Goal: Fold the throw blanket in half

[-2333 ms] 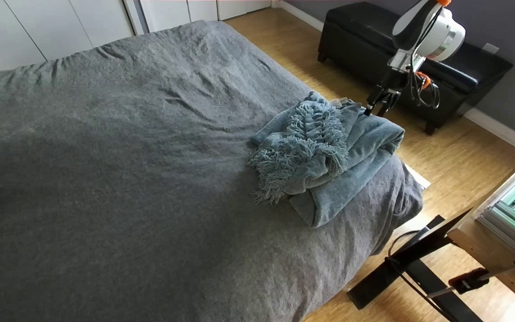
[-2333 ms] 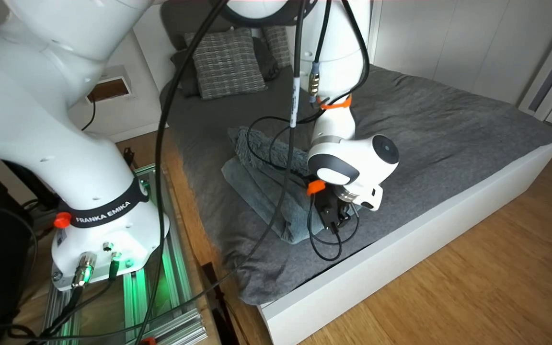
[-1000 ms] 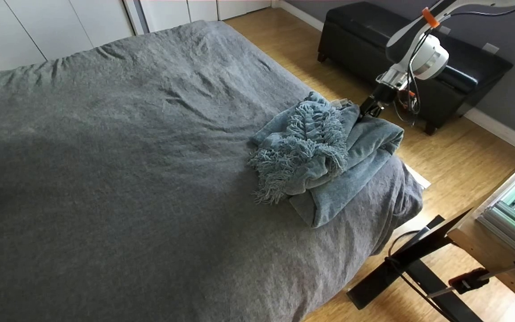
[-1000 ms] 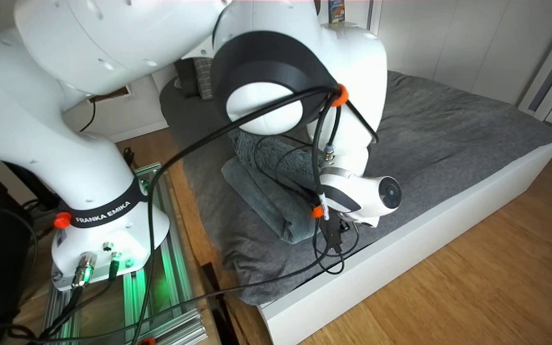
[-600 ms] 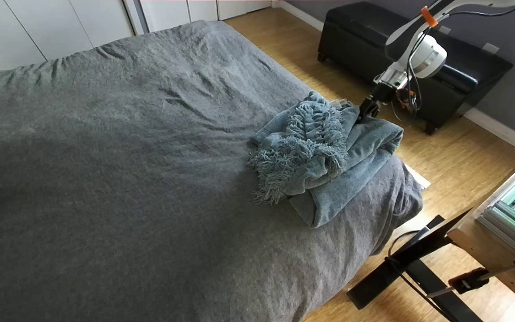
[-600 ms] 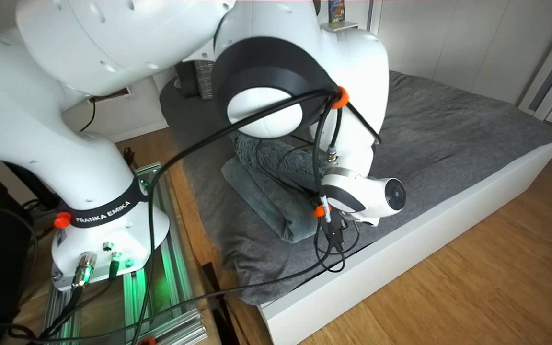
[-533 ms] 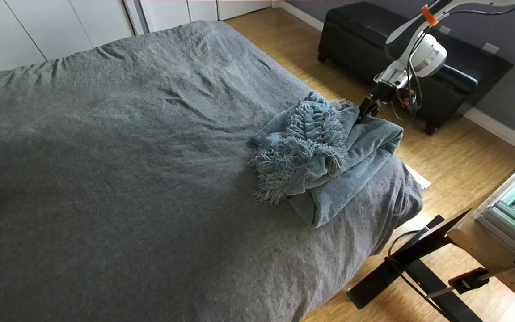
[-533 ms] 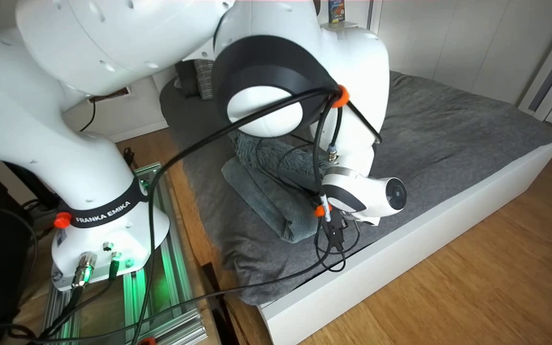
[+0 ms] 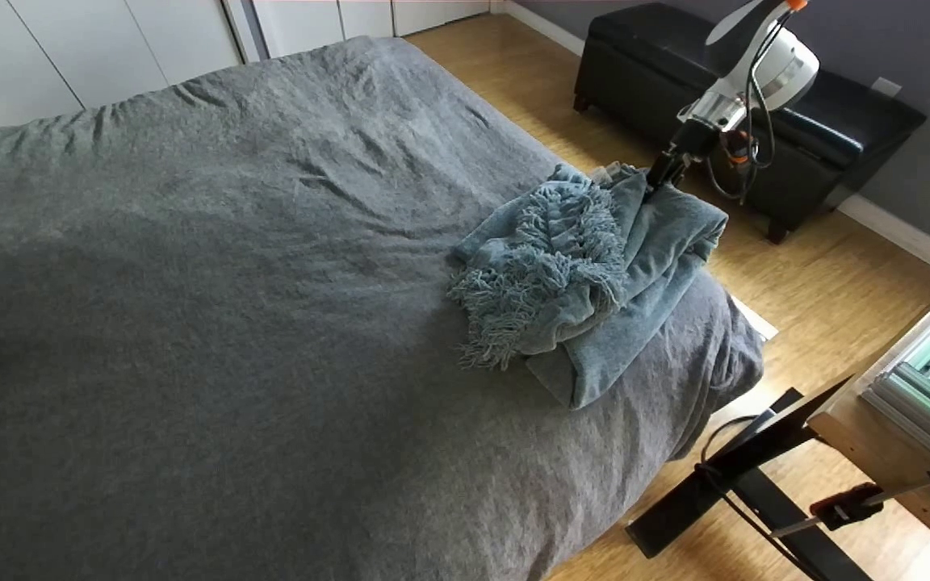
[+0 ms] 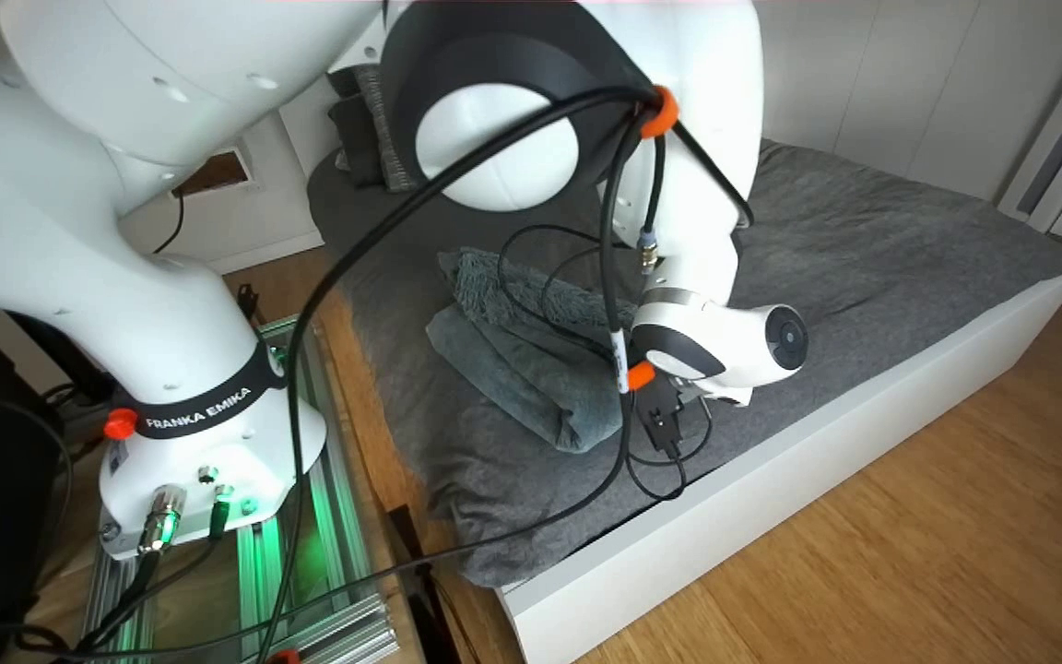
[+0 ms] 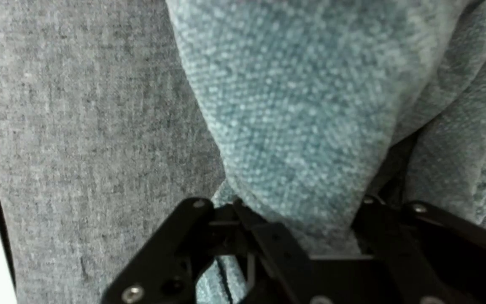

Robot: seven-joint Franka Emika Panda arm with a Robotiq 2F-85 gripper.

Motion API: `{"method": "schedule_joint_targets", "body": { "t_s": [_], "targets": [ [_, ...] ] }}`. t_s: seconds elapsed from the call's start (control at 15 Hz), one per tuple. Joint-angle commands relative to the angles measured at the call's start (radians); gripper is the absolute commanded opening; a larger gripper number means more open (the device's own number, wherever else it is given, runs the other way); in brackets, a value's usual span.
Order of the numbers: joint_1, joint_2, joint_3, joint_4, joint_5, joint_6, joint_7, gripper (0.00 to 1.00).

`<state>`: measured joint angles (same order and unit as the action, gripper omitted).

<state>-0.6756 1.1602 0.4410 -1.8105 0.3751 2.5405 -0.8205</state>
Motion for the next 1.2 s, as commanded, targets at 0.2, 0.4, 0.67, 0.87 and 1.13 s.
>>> {"method": "schedule_joint_targets", "body": {
  "t_s": [0.2,0.4,0.67,0.87,1.13],
  "targets": [
    [-0.091,-0.112,0.022,-0.043,0.052,0.029,-0.063,0.08],
    [-0.109,-0.131,0.016,-0.043,0.051,0.046,-0.074,0.08],
    [-0.120,-0.146,0.005,-0.049,0.038,0.152,-0.084,0.08],
    [-0.124,-0.158,-0.005,-0.052,0.017,0.227,-0.070,0.08],
    [-0.120,-0.203,-0.017,-0.081,-0.013,0.319,-0.050,0.08]
  ]
}}
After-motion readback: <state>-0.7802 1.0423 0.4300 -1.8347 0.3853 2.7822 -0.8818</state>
